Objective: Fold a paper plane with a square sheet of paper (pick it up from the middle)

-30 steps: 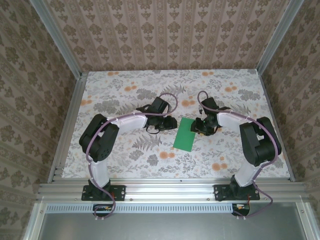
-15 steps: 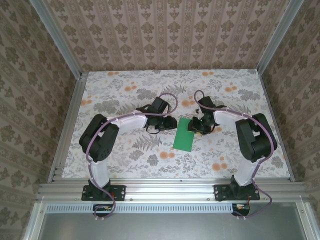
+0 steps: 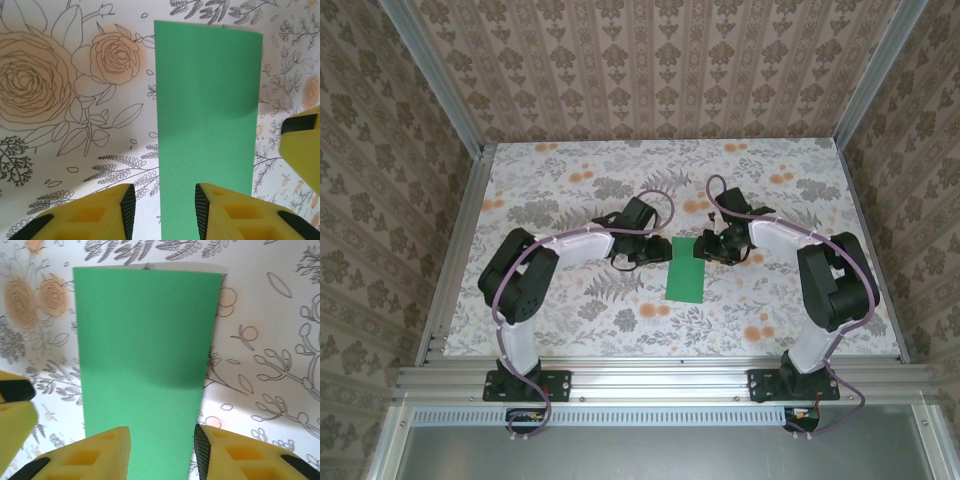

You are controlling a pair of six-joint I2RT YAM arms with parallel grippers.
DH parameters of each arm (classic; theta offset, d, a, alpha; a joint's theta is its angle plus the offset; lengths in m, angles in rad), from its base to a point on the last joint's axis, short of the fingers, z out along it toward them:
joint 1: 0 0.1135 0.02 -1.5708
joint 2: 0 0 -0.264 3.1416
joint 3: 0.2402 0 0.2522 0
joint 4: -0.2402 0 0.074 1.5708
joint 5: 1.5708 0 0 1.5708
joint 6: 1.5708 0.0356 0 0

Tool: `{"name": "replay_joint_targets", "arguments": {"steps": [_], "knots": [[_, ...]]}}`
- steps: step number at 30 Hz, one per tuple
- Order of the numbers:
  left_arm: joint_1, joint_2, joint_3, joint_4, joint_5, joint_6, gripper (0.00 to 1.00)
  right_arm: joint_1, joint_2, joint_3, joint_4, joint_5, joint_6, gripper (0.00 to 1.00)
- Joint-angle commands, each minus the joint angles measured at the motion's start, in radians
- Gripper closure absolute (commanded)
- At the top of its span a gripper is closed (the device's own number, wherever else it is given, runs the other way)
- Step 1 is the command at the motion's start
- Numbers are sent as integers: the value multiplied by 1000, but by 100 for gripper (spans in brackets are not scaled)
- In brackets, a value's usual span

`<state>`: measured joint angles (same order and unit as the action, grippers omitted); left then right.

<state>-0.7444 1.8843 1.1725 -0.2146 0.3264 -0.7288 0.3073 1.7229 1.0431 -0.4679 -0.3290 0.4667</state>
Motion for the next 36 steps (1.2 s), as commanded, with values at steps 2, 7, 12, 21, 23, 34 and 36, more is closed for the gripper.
{"name": "replay_joint_targets", "arguments": {"steps": [2,7,12,21,23,34,36], "knots": [[7,-16,-8,35,26,-23,61,11,4,-35,17,-55,5,60],[7,-7,-3,35,36,-24,60,13,27,-61,48,-93,19,60],[5,-4,-2,31,36,-24,60,12,37,-83,64,-88,24,60],[-7,12,26,0,37,-11,60,10,31,-98,69,-75,22,60],[-7,13,27,0,34,-12,60,10,5,-97,76,-78,30,60],[-12,20,40,-6,31,-13,59,11,-35,-108,80,-113,40,59],[-13,22,41,-6,33,-13,59,12,-17,-116,93,-117,42,59]]}}
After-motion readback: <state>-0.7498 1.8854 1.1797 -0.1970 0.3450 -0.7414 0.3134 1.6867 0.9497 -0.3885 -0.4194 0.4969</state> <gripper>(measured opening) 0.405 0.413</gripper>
